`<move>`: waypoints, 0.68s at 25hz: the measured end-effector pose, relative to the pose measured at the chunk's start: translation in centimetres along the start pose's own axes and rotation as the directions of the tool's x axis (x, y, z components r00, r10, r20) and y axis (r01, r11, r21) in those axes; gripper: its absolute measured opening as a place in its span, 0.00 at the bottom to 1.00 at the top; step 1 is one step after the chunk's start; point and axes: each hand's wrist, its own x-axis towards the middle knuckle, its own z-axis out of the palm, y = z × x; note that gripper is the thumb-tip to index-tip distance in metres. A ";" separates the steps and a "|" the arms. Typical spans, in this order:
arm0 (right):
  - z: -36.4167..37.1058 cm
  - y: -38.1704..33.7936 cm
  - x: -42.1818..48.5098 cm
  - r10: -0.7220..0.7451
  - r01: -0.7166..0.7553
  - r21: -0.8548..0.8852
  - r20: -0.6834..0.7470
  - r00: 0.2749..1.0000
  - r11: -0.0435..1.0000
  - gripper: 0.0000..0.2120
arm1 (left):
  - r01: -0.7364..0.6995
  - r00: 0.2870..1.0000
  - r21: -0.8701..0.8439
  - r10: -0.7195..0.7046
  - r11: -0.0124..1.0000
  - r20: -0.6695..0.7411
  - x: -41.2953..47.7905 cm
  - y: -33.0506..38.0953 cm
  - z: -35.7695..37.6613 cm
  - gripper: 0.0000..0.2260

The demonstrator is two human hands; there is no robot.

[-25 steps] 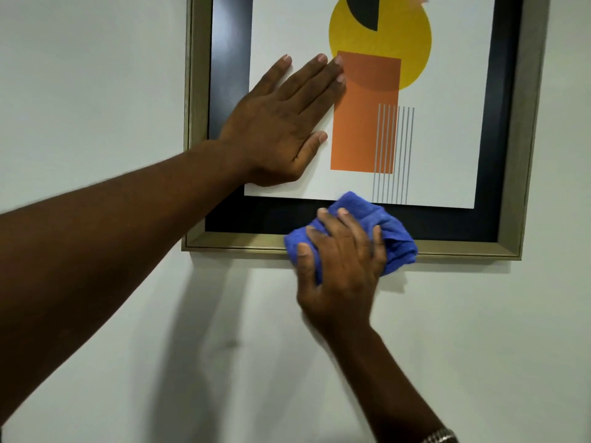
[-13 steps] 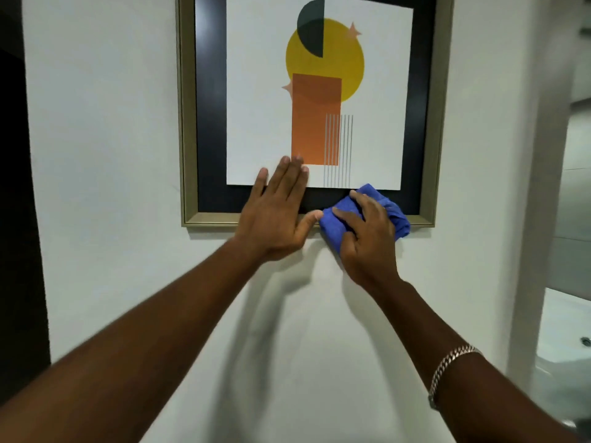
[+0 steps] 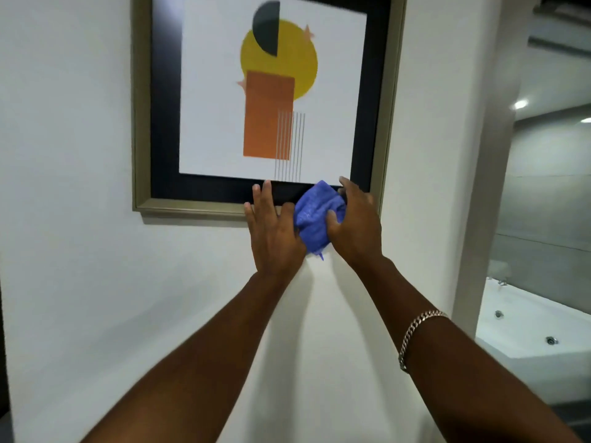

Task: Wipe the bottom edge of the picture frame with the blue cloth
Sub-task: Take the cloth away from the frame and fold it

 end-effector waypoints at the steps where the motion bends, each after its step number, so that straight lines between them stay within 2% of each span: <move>1: -0.4 0.4 0.0 -0.014 0.014 0.013 0.003 1.000 1.000 0.28 | -0.014 0.999 -0.047 0.012 0.999 -0.050 -0.4 0.2 0.3 0.10; 4: -2.2 2.7 -1.9 0.004 0.000 0.202 -0.021 1.000 0.979 0.25 | -0.098 0.987 -0.255 0.062 0.962 -0.145 -3.2 1.5 1.0 0.07; 6: -3.3 5.1 -4.8 0.068 -0.064 0.282 -0.002 0.998 0.957 0.20 | -0.078 0.990 -0.394 0.023 0.916 -0.143 -6.4 2.8 1.5 0.09; 8: -3.8 8.3 -9.0 0.231 -0.250 0.385 0.097 0.968 0.888 0.14 | 0.062 0.994 -0.538 -0.100 0.841 -0.042 -10.8 4.1 3.2 0.11; 10: -4.1 12.2 -14.0 0.372 -0.421 0.457 0.197 0.907 0.783 0.11 | 0.261 0.963 -0.631 -0.241 0.730 0.120 -16.5 5.0 5.6 0.11; 12: -4.3 16.2 -19.1 0.489 -0.566 0.461 0.286 0.824 0.684 0.11 | 0.469 0.883 -0.636 -0.343 0.613 0.320 -22.6 5.8 8.0 0.09; 14: -4.6 20.9 -25.5 0.616 -0.706 0.417 0.350 0.706 0.572 0.12 | 0.651 0.759 -0.573 -0.412 0.498 0.504 -29.4 6.5 10.7 0.11; 15: -4.7 23.1 -29.0 0.678 -0.769 0.376 0.368 0.636 0.516 0.11 | 0.733 0.679 -0.516 -0.437 0.443 0.590 -32.7 6.8 11.8 0.13; 17: -5.0 27.4 -36.6 0.786 -0.871 0.277 0.382 0.487 0.405 0.12 | 0.875 0.476 -0.338 -0.490 0.345 0.730 -40.2 6.9 14.0 0.18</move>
